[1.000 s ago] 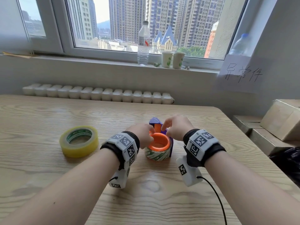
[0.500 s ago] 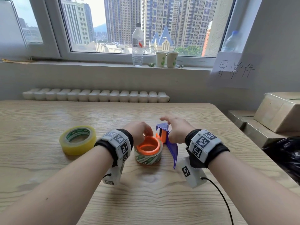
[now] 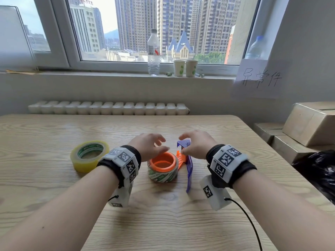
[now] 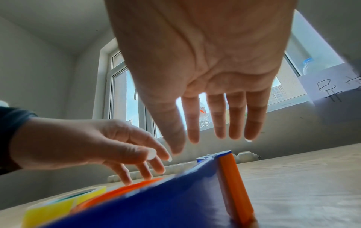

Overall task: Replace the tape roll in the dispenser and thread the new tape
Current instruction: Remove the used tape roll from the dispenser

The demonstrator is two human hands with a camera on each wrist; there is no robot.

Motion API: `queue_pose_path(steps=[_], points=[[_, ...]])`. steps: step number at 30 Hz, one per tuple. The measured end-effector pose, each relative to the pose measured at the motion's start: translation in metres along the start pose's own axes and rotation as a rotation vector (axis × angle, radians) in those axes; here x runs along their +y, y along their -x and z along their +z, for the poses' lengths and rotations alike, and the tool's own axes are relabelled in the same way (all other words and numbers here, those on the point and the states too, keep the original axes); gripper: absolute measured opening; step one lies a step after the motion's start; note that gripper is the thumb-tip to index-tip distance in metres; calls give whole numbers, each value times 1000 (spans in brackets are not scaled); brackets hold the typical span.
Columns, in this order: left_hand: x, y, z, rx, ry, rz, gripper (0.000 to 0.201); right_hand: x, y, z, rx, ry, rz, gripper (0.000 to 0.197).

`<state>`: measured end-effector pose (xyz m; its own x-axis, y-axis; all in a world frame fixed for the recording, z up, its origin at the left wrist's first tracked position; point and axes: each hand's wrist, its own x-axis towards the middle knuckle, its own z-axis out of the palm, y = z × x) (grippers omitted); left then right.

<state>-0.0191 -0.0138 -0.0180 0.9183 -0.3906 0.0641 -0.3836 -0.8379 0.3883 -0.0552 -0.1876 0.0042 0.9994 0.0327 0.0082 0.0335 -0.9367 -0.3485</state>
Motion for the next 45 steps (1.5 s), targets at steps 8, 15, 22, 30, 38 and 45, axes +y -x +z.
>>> queue_pose_path(steps=[8, 15, 22, 30, 38, 45], points=[[1, 13, 8, -281, -5, -2, 98, -15, -8, 13, -59, 49, 1, 43], [11, 11, 12, -240, -62, 28, 91, -13, -9, 14, -76, 70, 15, 44], [10, 13, -1, -162, -59, 31, 83, -12, -14, 15, -79, 82, 13, 47], [5, 11, -10, -101, -167, 52, 85, -18, -24, 25, -86, 139, -24, 46], [4, 13, -3, -132, -184, 55, 88, -14, -26, 25, -72, 112, 5, 52], [12, 6, -2, -104, -148, 83, 84, -9, -28, 23, -16, 188, 32, 49]])
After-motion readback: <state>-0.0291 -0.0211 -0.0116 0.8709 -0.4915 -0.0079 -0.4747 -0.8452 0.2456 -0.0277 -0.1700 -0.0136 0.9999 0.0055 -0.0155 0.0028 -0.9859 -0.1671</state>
